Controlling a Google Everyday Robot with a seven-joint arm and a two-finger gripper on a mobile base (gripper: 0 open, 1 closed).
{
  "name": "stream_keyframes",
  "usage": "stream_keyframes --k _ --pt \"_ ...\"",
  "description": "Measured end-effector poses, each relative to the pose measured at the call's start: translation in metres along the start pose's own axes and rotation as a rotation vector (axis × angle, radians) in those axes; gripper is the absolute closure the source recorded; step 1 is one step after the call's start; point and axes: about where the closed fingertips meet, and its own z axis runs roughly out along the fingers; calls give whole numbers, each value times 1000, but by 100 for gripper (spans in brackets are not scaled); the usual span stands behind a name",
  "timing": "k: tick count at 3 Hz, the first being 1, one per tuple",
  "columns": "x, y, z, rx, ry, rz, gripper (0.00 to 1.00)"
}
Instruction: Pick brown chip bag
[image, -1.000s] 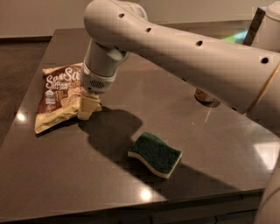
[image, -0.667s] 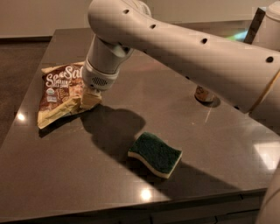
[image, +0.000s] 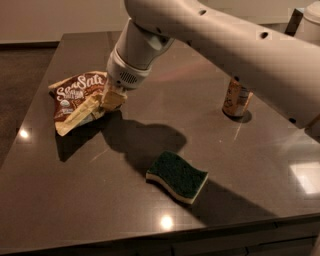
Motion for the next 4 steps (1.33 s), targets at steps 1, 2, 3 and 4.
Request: stream_keyframes --k 1,2,3,4 --pt "-5 -9 -34 25 -54 -16 100" --pt "-13 -26 -70 69 -96 -48 100" --pt "-24 -45 -101 114 -133 -79 100" --pt "-36 -61 -127 168 -159 -103 100"
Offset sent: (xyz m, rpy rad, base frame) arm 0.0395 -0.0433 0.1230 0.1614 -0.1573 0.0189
